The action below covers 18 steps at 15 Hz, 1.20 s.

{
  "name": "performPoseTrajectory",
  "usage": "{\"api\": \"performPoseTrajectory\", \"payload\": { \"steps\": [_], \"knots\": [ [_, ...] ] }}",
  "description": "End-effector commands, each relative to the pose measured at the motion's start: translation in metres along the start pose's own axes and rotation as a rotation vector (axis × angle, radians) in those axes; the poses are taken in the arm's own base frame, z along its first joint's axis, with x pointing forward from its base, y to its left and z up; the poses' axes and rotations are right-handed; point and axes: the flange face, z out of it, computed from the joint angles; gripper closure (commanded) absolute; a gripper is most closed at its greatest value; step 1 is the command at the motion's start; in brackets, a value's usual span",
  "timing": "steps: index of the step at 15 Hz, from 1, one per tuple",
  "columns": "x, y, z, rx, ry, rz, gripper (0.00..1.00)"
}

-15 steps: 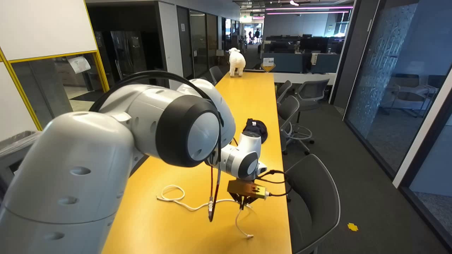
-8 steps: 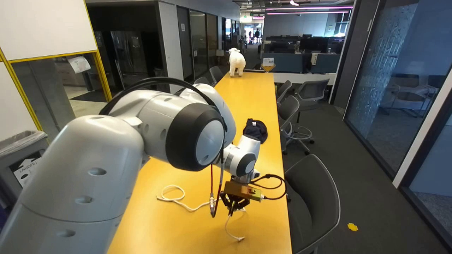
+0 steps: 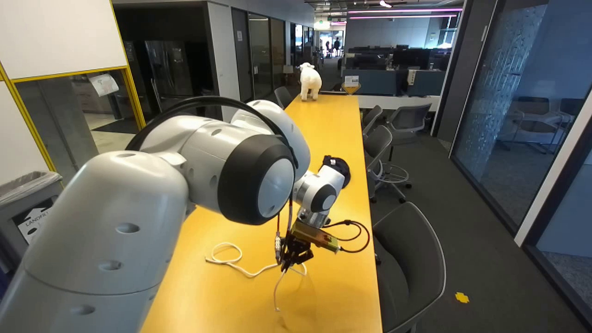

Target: Unwind the white rope

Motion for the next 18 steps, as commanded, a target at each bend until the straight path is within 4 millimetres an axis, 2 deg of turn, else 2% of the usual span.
{"api": "performPoseTrajectory", "payload": {
  "steps": [1, 2, 5, 9, 12, 15, 18],
  "knots": [
    [-0.002, 0.001, -0.016, 0.078, -0.001, -0.038, 0.97],
    [-0.004, 0.007, -0.015, 0.097, -0.005, -0.036, 0.97],
    [-0.014, 0.04, -0.005, 0.173, -0.018, -0.026, 0.97],
    [-0.033, 0.097, 0.021, 0.293, -0.025, 0.012, 0.97],
    [-0.034, 0.132, 0.039, 0.267, 0.009, 0.066, 0.98],
    [-0.026, 0.154, 0.05, 0.182, 0.045, 0.096, 0.98],
    [-0.015, 0.164, 0.055, 0.084, 0.089, 0.105, 0.98]
  ]
}}
